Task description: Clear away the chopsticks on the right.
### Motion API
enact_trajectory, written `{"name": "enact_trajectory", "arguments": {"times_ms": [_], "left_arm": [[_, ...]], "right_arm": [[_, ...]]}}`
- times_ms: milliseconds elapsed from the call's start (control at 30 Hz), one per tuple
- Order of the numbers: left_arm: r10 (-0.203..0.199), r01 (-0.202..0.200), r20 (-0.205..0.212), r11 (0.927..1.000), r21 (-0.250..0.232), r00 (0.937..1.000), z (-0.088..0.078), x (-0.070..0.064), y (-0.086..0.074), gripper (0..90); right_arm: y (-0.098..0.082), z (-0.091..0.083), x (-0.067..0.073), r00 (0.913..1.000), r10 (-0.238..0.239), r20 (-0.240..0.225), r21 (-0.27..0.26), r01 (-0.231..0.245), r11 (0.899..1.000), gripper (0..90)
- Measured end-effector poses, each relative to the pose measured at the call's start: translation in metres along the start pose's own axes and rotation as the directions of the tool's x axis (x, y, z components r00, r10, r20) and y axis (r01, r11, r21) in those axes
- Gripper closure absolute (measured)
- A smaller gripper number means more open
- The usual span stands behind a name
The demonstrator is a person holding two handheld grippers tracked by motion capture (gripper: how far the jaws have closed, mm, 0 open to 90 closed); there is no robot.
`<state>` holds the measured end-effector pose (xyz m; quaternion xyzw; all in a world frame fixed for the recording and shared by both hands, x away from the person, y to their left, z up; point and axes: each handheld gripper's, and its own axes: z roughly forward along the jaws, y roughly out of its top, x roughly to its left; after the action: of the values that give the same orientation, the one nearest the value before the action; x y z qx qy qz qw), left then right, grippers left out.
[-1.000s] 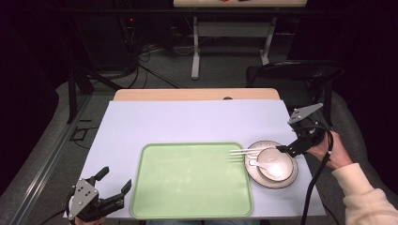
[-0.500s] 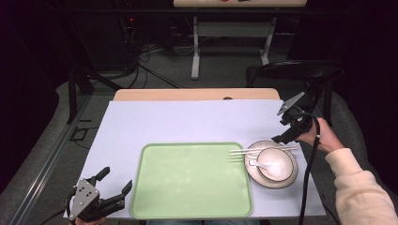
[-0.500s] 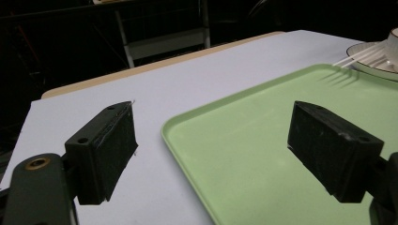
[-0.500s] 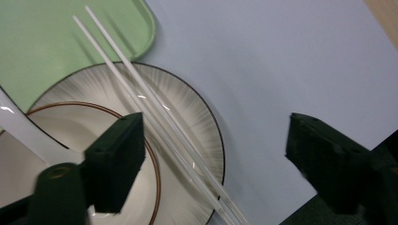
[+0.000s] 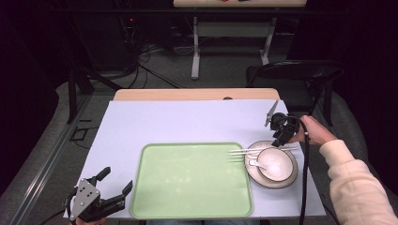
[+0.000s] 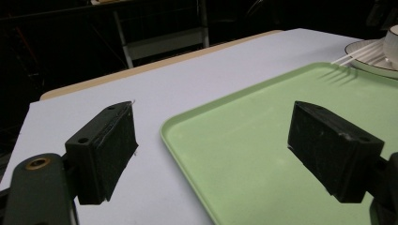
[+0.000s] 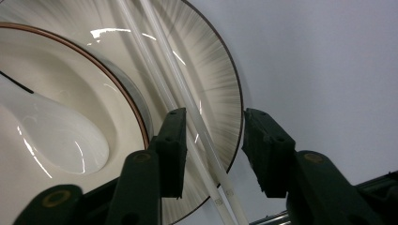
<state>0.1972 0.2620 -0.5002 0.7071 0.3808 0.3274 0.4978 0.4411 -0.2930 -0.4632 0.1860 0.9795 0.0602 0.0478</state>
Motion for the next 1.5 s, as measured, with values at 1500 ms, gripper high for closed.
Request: {"name": "enact_trajectory", "arguments": {"times_ms": [1500], "left_arm": [[0.024,-0.024,0.003,0.9997,0.001,0.9997,0.0,-0.002,0.0,15.5]], "right_arm": [[0.012,0.024,-0.001,0.9868,-0.149,-0.063,0.14,0.157,0.978,76.7]]}}
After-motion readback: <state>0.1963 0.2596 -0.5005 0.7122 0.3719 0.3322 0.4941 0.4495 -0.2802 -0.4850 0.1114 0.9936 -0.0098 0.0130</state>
